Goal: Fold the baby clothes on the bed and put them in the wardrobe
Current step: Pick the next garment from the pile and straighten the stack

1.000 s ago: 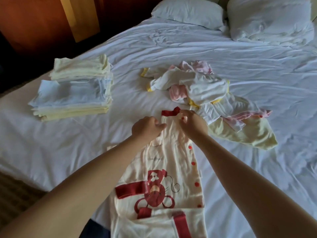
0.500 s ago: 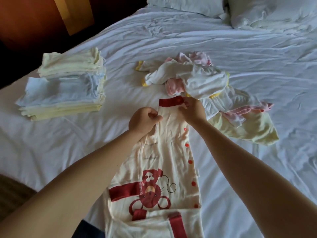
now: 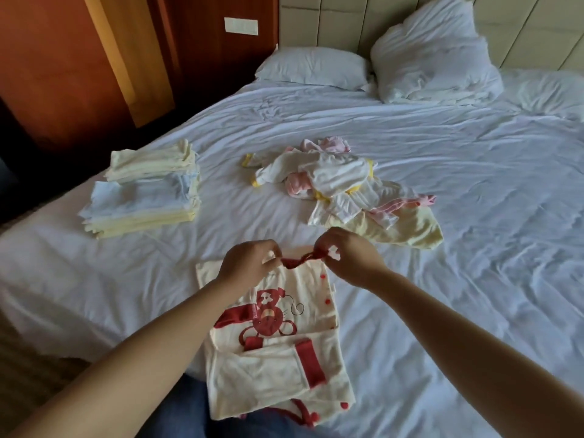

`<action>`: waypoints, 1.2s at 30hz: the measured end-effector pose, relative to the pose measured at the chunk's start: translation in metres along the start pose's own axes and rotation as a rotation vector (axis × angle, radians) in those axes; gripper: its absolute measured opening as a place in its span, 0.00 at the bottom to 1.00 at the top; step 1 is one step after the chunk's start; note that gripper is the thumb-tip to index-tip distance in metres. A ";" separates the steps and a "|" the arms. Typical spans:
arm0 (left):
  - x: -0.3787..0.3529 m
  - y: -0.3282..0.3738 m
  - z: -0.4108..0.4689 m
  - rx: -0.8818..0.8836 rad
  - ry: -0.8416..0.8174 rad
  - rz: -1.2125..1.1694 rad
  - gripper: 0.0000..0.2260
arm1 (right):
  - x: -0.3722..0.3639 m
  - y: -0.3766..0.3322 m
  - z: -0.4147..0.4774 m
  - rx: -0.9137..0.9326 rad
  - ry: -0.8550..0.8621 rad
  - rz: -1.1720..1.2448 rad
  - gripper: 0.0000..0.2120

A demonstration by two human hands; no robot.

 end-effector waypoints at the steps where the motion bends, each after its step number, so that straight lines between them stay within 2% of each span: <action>1: -0.003 0.003 -0.008 -0.029 0.006 0.054 0.05 | -0.006 -0.001 -0.012 0.019 -0.024 -0.065 0.08; 5: -0.025 0.010 -0.028 -0.095 -0.039 0.148 0.05 | -0.035 0.000 -0.046 0.127 -0.042 -0.195 0.08; 8: -0.043 0.010 -0.034 -0.204 -0.105 0.246 0.11 | -0.053 0.004 -0.060 0.098 -0.171 -0.229 0.14; 10: -0.049 0.007 -0.034 -0.233 -0.112 0.264 0.14 | -0.054 0.005 -0.062 0.084 -0.177 -0.227 0.19; 12: -0.046 0.003 -0.032 -0.210 -0.044 0.198 0.12 | -0.049 0.004 -0.055 0.091 -0.073 -0.168 0.19; 14: -0.038 -0.002 -0.030 -0.187 0.081 0.114 0.09 | -0.046 -0.001 -0.042 0.023 0.026 -0.071 0.18; 16: -0.031 -0.008 -0.029 -0.179 0.173 0.089 0.09 | -0.054 -0.008 -0.024 -0.059 0.027 0.003 0.21; 18: -0.031 -0.017 -0.026 -0.141 0.189 0.127 0.13 | -0.070 -0.012 -0.006 -0.117 -0.047 0.052 0.26; 20: -0.039 -0.028 -0.024 -0.098 0.091 0.189 0.20 | -0.090 -0.010 0.007 -0.128 -0.123 0.022 0.27; 22: -0.054 -0.039 -0.025 -0.081 -0.102 0.248 0.29 | -0.111 0.000 0.010 -0.112 -0.198 -0.094 0.26; 24: -0.070 -0.047 -0.027 -0.076 -0.260 0.324 0.34 | -0.126 0.013 0.006 -0.102 -0.257 -0.240 0.32; 28: -0.086 -0.055 -0.025 -0.061 -0.312 0.414 0.36 | -0.142 0.026 0.007 -0.106 -0.243 -0.390 0.32; 31: -0.090 -0.057 -0.023 -0.050 -0.321 0.425 0.36 | -0.146 0.029 0.010 -0.124 -0.267 -0.427 0.32; 36: -0.080 -0.055 -0.022 -0.081 -0.426 0.410 0.35 | -0.140 0.026 0.009 -0.126 -0.293 -0.443 0.33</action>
Point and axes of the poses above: each hand's wrist, its own z-axis towards the middle knuckle, its own x-axis out of the back of the hand, y = z × x, the point moved 4 cm from there along z, towards the middle knuckle, and after that the axes turned 8 degrees about z, right-handed, at the moved point
